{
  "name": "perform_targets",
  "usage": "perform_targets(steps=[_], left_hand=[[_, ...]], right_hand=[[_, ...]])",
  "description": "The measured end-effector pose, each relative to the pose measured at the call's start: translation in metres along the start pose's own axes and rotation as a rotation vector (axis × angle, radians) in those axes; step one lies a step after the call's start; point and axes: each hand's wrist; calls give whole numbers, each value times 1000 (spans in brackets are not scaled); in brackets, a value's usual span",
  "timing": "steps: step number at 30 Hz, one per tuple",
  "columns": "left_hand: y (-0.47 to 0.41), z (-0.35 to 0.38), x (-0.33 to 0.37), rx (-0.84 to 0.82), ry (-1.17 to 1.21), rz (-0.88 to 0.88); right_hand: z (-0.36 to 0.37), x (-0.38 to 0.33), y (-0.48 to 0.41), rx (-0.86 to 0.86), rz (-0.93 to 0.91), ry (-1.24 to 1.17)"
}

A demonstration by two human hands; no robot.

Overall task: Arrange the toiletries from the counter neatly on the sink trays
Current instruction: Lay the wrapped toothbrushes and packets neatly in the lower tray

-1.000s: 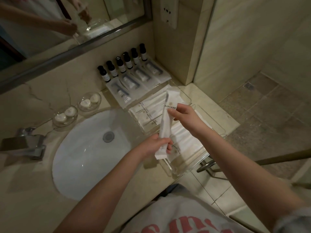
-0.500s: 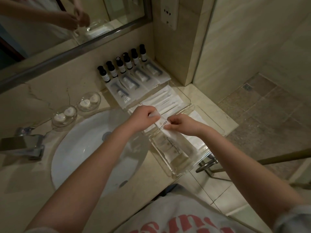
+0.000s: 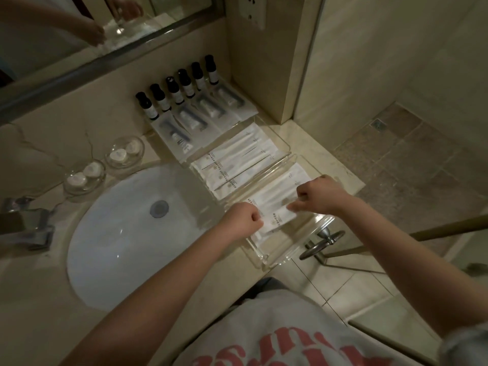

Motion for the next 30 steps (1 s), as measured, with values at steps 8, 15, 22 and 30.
perform_targets(steps=[8,15,22,30], left_hand=[[-1,34,6,-150,-361,-8],[-3,38,1,-123,-563,38],[1,39,-3,19,-597,181],[2,43,-13,-60,-607,112]], right_hand=[[24,-3,-1,-78,-71,158],[45,-9,4,227,-39,208],[47,8,29,235,107,-16],[53,3,30,109,193,-83]])
Point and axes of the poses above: each hand's wrist, its own y-axis away from the middle knuckle, its own z-axis out of the palm, x = y × z, and after that the axes turned 12 degrees about y, right-handed
